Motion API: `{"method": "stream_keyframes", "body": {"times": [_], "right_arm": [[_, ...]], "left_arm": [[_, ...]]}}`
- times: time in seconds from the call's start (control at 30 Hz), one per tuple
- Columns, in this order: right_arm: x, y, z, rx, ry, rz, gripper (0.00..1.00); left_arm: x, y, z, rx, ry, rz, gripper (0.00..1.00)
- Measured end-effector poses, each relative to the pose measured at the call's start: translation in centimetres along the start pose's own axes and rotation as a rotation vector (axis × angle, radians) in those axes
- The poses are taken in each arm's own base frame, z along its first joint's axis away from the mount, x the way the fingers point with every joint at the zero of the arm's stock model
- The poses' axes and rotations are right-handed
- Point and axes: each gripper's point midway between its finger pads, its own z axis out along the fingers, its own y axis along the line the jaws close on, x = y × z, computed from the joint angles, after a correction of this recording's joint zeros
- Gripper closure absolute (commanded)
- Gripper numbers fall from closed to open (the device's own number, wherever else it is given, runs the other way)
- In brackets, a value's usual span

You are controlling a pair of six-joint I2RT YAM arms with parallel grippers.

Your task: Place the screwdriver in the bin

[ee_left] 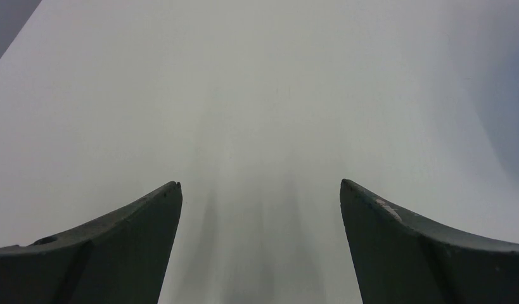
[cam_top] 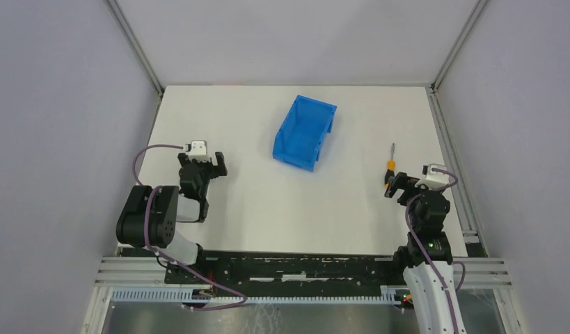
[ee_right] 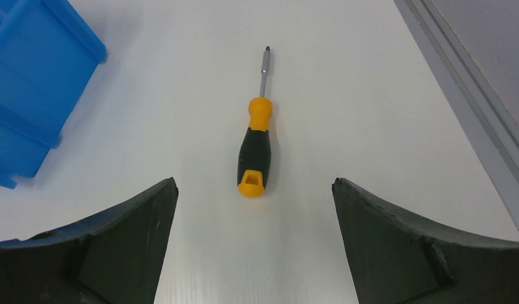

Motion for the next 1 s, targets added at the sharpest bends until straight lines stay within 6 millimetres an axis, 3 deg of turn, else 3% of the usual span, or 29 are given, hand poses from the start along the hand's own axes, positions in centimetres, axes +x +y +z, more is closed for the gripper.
{"method": "stream_keyframes", "body": {"times": [0.1,0.2,0.33,0.4,0.5,0.57,0.6,0.67,0.77,0.9,0.97,1.0], "right_arm": [[-0.1,-0.6,0.3,0.041,0.022,0.005,0.02],[-2.2,-0.4,0.7,0.056,0.030,0.008,0.02],[-8.4,1.3,1.7,0.020,0.010,-0.007,0.02],[-13.1,2.4,3.3,0.014,0.035,-0.033,0.02],[-20.1,4.2,7.6,0.002,0.084,-0.084,0.02],[-21.7,4.8,11.1,0.003,0.141,-0.114,0.06],[-21.1,4.8,12.6,0.006,0.181,-0.127,0.08],[-16.9,4.3,15.4,0.021,0.324,-0.155,0.15],[-7.0,2.8,16.8,0.044,0.606,-0.182,0.21],[3.8,0.8,14.7,0.072,0.900,-0.197,0.31],[6.7,0.1,13.2,0.084,0.978,-0.196,0.45],[8.0,-0.2,12.5,0.089,1.008,-0.195,0.60]], "left_arm": [[0.0,0.0,0.0,0.000,0.000,0.000,0.00],[0.0,0.0,0.0,0.000,0.000,0.000,0.00],[0.0,0.0,0.0,0.000,-0.001,0.000,0.00],[0.0,0.0,0.0,0.000,0.000,0.000,0.00],[0.0,0.0,0.0,0.000,-0.001,0.000,0.00],[0.0,0.0,0.0,0.000,0.000,0.000,0.00],[0.0,0.0,0.0,0.000,0.000,0.000,0.00],[0.0,0.0,0.0,0.000,0.000,0.000,0.00],[0.0,0.0,0.0,0.000,0.000,0.000,0.00],[0.0,0.0,0.0,0.000,0.000,0.000,0.00],[0.0,0.0,0.0,0.000,0.000,0.000,0.00],[0.0,0.0,0.0,0.000,0.000,0.000,0.00]]}}
